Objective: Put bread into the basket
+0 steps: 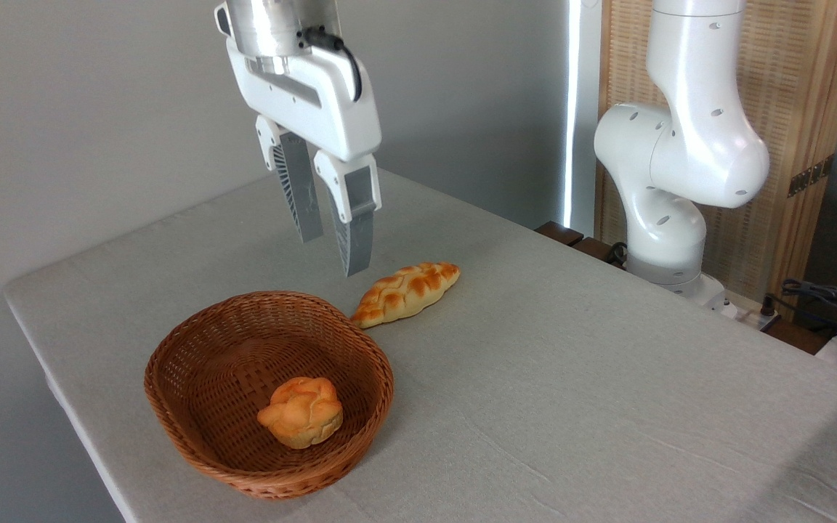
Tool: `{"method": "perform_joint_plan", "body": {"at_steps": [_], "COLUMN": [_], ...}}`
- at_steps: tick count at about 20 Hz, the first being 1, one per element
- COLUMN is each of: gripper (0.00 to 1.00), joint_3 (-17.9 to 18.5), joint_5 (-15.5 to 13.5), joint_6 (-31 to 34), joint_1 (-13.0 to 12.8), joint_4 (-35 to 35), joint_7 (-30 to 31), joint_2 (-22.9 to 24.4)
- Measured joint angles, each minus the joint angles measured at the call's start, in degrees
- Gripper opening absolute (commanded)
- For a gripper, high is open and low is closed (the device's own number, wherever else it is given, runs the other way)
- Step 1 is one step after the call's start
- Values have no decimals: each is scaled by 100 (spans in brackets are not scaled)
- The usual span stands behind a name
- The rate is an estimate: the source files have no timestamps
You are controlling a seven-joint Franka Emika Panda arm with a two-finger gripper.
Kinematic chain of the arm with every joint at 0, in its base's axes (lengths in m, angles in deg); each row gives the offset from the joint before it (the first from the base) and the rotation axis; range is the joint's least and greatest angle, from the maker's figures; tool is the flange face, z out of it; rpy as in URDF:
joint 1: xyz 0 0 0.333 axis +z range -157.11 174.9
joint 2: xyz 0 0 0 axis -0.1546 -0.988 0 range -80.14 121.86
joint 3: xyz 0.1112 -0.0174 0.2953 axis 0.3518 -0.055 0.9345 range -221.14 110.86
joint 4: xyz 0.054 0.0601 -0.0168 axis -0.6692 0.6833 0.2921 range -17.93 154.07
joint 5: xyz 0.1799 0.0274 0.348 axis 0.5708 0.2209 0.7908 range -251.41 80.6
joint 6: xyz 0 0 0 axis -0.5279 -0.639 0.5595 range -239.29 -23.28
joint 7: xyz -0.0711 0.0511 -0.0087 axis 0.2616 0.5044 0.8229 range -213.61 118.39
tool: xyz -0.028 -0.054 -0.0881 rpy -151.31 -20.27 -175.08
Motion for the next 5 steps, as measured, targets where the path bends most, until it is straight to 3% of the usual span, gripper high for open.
{"method": "perform_joint_plan", "body": {"at_steps": [5], "gripper": [100], "joint_3": [27], "joint_5": [0], "joint_6": [32], "joint_1": [3], "joint_4": [-47], "joint_7": [190], "joint_2": [-81]}}
